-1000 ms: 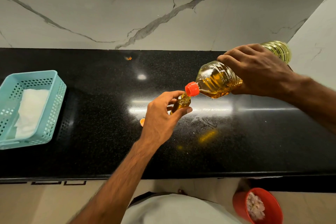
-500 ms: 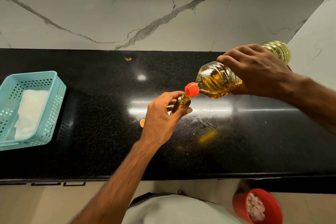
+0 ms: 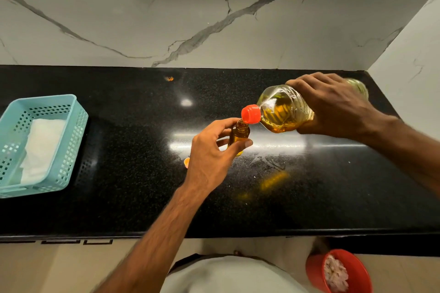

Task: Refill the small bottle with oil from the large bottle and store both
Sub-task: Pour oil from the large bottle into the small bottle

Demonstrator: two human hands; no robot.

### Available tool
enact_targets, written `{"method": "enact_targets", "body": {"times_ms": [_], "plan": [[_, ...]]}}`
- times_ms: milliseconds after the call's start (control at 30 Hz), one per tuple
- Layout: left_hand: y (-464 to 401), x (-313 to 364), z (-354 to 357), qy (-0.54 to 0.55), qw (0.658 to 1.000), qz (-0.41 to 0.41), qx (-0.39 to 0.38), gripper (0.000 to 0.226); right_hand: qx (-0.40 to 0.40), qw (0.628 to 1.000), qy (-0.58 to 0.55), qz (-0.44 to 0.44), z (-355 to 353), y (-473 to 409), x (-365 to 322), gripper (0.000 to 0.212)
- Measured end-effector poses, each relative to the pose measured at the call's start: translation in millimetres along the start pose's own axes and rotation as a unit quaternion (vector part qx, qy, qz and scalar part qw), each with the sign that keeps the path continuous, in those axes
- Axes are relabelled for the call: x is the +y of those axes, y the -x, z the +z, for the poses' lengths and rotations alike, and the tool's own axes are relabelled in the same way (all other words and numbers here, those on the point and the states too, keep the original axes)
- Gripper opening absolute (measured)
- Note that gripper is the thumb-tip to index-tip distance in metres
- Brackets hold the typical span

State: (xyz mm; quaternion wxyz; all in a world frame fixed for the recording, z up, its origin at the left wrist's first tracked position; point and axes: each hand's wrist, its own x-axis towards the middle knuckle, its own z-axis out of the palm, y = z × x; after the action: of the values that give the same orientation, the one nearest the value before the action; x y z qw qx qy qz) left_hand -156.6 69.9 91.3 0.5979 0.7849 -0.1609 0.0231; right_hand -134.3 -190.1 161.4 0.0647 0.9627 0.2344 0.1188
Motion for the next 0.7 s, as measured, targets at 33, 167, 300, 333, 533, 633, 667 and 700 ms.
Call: {"method": "enact_targets", "body": {"times_ms": [33,167,300,333,533,633,667,700], "plan": [[0,0,0,0.005,1.0,-0.002,0.001,0.043,0.004,1.0,-0.018,0.006,3,1,-1,0.096],[-3,0,-1,0.025,1.0,-0.007,0.005,0.041,0.026,0.994,-0.103,0.031,20,9,-6,0.091],[-4,-5,0,0.047,0.999,-0.02,0.002,0.038,0.057,0.958,-0.252,0.126,42,17,-10,0.08],[-4,-7,1,0.051,0.998,-0.023,0.001,0.038,0.066,0.94,-0.295,0.158,48,19,-11,0.076],[5,-38,4,0.062,0.995,-0.072,-0.005,0.04,0.153,0.807,-0.478,0.312,87,26,-36,0.069],[10,-61,8,0.048,0.994,-0.097,-0.004,0.04,0.194,0.759,-0.526,0.332,104,22,-48,0.068],[12,-68,10,0.043,0.994,-0.102,-0.002,0.039,0.201,0.746,-0.536,0.342,108,20,-50,0.068],[13,-75,11,0.039,0.993,-0.109,0.0,0.039,0.208,0.735,-0.543,0.35,111,17,-52,0.066]]}}
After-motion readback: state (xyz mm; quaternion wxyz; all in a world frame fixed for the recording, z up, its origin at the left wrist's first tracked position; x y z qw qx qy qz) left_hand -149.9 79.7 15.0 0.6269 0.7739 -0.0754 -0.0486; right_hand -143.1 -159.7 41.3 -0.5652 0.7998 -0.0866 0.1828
